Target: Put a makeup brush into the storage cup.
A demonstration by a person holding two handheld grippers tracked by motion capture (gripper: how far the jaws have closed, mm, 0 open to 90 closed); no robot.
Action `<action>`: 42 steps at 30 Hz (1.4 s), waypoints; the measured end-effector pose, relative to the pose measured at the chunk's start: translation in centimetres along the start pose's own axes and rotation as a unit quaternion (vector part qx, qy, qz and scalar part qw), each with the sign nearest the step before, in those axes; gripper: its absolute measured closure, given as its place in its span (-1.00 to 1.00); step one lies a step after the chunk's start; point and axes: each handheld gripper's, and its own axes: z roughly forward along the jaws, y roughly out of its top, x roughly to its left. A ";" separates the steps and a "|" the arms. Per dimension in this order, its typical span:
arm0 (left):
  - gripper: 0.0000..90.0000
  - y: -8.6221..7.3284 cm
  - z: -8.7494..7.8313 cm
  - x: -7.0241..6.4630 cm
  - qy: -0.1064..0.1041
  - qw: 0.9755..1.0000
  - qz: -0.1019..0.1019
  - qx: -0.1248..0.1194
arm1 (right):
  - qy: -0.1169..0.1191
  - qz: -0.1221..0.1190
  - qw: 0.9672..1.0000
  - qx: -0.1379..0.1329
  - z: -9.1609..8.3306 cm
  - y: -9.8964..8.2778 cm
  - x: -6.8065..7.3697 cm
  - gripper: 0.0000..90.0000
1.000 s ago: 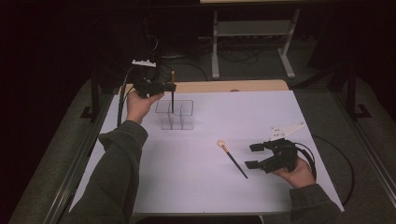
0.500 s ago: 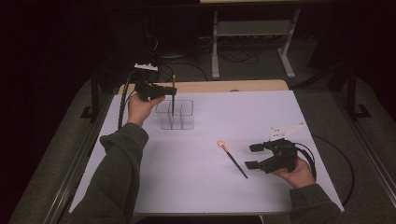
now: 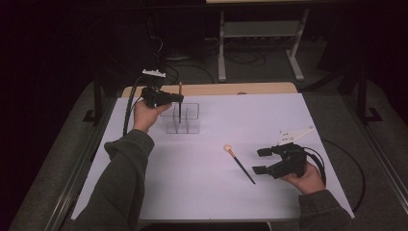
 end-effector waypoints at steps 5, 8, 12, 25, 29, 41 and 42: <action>0.82 -0.3 0.2 -0.1 0.002 1.000 0.003 0.007 | 0.001 -0.001 1.000 0.002 0.1 0.0 0.0 -0.46; 0.82 -0.4 0.3 -0.2 0.004 1.000 0.002 0.010 | 0.001 -0.001 1.000 0.002 0.1 0.0 0.1 -0.46; 0.82 -0.6 0.3 -0.2 0.006 1.000 0.006 0.014 | 0.002 -0.001 1.000 0.004 0.1 0.0 0.1 -0.46; 0.76 -0.9 0.5 -0.4 0.012 0.999 0.012 0.030 | 0.003 -0.003 1.000 0.005 0.2 0.1 0.1 -0.47; 0.50 -0.8 0.3 -0.3 0.020 0.999 0.008 0.029 | 0.004 -0.003 1.000 0.006 0.3 0.0 0.1 -0.47; 0.47 -0.9 -0.5 -0.5 0.018 0.999 0.014 0.027 | 0.003 -0.002 1.000 0.004 0.3 0.1 0.2 -0.47; 0.47 -0.9 -0.6 -0.6 0.019 0.999 0.013 0.026 | 0.003 -0.002 1.000 0.004 0.3 0.1 0.2 -0.47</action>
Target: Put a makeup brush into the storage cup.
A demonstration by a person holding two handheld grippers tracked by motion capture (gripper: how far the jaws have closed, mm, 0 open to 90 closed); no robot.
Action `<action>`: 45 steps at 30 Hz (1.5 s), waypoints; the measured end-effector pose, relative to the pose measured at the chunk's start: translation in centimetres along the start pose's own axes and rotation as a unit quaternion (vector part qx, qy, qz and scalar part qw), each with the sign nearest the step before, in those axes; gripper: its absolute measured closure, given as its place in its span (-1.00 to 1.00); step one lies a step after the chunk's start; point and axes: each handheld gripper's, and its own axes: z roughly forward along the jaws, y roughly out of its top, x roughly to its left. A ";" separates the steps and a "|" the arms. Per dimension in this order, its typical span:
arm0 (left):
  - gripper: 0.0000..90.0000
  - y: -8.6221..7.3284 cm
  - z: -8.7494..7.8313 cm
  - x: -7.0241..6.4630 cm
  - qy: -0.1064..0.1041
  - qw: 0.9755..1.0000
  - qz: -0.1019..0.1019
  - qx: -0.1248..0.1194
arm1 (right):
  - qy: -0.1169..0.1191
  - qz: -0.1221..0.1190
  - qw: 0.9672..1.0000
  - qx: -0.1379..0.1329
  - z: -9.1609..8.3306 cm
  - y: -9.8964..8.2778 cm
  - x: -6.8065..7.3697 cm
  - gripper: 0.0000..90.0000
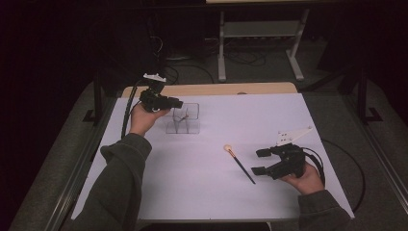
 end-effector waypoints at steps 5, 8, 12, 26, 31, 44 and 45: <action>0.47 0.0 -0.3 -0.2 -0.004 1.000 -0.001 -0.005 | 0.000 0.001 1.000 0.000 0.1 0.1 0.0 -0.47; 0.46 0.0 -0.5 -0.4 -0.005 1.000 0.005 -0.002 | 0.001 0.000 1.000 -0.001 0.1 0.1 -0.1 -0.47; 0.45 0.1 -0.7 -0.6 -0.006 1.000 0.007 -0.004 | 0.000 0.001 1.000 -0.001 0.1 0.1 -0.1 -0.47; 0.37 0.1 -1.7 -1.0 -0.007 1.000 0.017 -0.007 | -0.002 0.000 1.000 -0.001 0.0 0.1 -0.2 -0.47; 0.35 -0.2 -2.2 -1.1 -0.005 1.000 0.014 -0.011 | -0.001 0.000 1.000 -0.001 0.0 0.1 -0.2 -0.48; 0.20 -0.8 -3.4 -1.4 -0.008 1.000 0.014 -0.013 | -0.004 0.006 1.000 -0.003 0.0 0.0 -0.3 -0.50; 0.18 -0.8 -3.5 -1.5 -0.007 1.000 0.015 -0.013 | -0.004 0.006 1.000 -0.003 0.0 0.0 -0.3 -0.50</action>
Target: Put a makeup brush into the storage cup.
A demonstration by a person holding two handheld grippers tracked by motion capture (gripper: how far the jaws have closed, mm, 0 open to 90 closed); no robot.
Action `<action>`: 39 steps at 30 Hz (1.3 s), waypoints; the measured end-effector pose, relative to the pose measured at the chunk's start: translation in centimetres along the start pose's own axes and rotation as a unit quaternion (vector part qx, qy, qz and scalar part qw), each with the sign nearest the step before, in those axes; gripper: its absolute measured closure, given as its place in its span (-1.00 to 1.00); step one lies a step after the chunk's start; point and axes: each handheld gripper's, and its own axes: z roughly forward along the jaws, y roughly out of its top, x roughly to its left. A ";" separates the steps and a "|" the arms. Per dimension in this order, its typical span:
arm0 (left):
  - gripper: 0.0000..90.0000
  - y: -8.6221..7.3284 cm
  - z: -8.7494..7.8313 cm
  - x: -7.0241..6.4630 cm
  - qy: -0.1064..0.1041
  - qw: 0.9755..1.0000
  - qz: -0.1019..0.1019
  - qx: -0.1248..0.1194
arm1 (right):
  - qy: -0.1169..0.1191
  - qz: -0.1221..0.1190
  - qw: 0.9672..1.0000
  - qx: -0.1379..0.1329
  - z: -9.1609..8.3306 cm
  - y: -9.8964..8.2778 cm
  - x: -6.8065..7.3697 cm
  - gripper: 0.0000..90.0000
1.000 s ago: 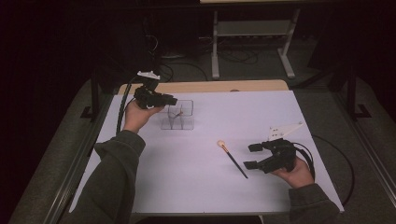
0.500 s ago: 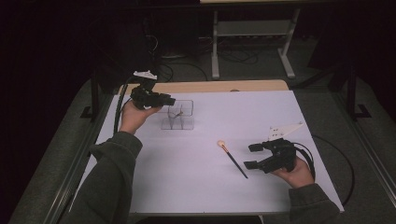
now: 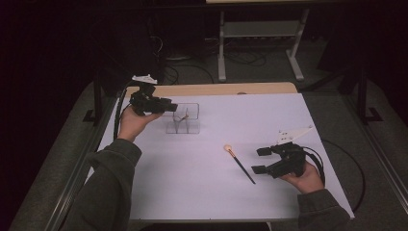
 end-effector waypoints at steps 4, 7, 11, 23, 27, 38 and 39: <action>0.14 0.0 -0.4 -0.3 -0.003 1.000 0.003 0.000 | -0.001 0.000 1.000 -0.001 0.0 0.0 0.0 -0.51; 0.10 0.0 -0.6 -0.6 -0.006 1.000 0.008 0.000 | -0.001 0.000 1.000 -0.001 0.0 0.0 0.0 -0.51; 0.08 0.0 -0.9 -1.0 -0.007 1.000 0.014 0.002 | -0.002 0.000 1.000 -0.003 -0.1 0.0 0.0 -0.51; 0.01 -0.7 -1.6 -1.7 -0.006 1.000 0.019 0.006 | -0.011 0.004 1.000 -0.007 -0.3 -0.1 -0.1 -0.54; -0.01 -1.0 -2.0 -1.8 -0.008 1.000 0.020 0.004 | -0.013 0.004 1.000 -0.002 -0.2 -0.1 -0.1 -0.54; -0.04 -2.1 -2.9 -2.6 -0.010 1.000 0.025 0.004 | -0.014 0.002 1.000 0.001 0.0 0.0 0.0 -0.54; -0.05 -2.2 -3.0 -2.5 -0.010 1.000 0.029 0.007 | -0.014 0.002 1.000 0.001 0.0 0.1 0.0 -0.54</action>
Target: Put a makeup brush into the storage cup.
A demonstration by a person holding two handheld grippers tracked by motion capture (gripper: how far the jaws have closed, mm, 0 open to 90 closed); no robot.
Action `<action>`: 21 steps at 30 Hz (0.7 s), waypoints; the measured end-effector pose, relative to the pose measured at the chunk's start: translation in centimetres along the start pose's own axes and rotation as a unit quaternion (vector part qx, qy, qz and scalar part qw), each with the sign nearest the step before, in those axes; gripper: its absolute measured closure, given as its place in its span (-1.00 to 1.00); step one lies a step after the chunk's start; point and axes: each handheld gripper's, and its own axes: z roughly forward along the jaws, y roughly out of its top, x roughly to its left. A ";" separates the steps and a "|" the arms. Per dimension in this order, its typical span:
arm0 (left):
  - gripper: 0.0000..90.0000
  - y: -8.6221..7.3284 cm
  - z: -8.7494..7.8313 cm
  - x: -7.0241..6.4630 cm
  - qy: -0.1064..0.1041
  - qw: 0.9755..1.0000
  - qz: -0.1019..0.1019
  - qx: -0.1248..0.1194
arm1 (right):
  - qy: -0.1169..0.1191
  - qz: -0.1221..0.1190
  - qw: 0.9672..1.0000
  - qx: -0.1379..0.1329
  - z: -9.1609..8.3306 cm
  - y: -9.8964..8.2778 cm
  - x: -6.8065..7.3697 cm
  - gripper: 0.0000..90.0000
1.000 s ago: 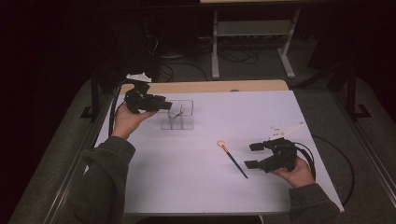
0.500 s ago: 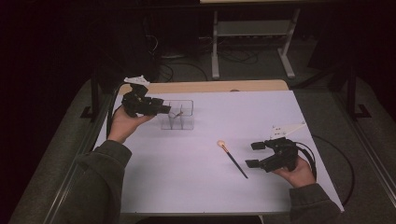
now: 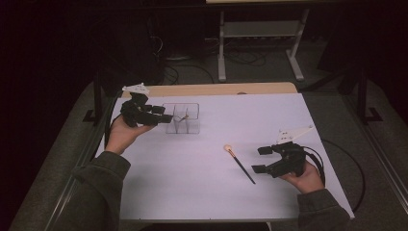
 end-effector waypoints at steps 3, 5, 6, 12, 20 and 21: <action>-0.06 -0.2 -0.1 -0.1 -0.002 1.000 -0.003 -0.004 | -0.001 -0.001 1.000 0.003 0.1 0.0 0.0 -0.54; -0.06 -0.4 -0.2 -0.3 -0.003 1.000 -0.003 -0.004 | -0.003 0.001 1.000 0.005 0.1 0.0 0.0 -0.54; -0.06 -0.5 -0.2 -0.4 -0.002 1.000 0.000 -0.002 | -0.003 0.001 1.000 0.005 0.1 0.0 0.0 -0.54; -0.07 -0.9 -0.3 -0.9 -0.006 1.000 0.006 -0.005 | -0.009 0.001 1.000 0.007 0.2 0.1 0.1 -0.54; -0.08 -1.4 -0.6 -1.8 -0.006 1.000 0.016 -0.001 | -0.009 0.003 1.000 0.012 0.3 0.0 0.1 -0.54; -0.09 -1.5 -0.6 -1.9 -0.007 1.000 0.017 0.000 | -0.009 0.004 1.000 0.012 0.3 0.0 0.1 -0.54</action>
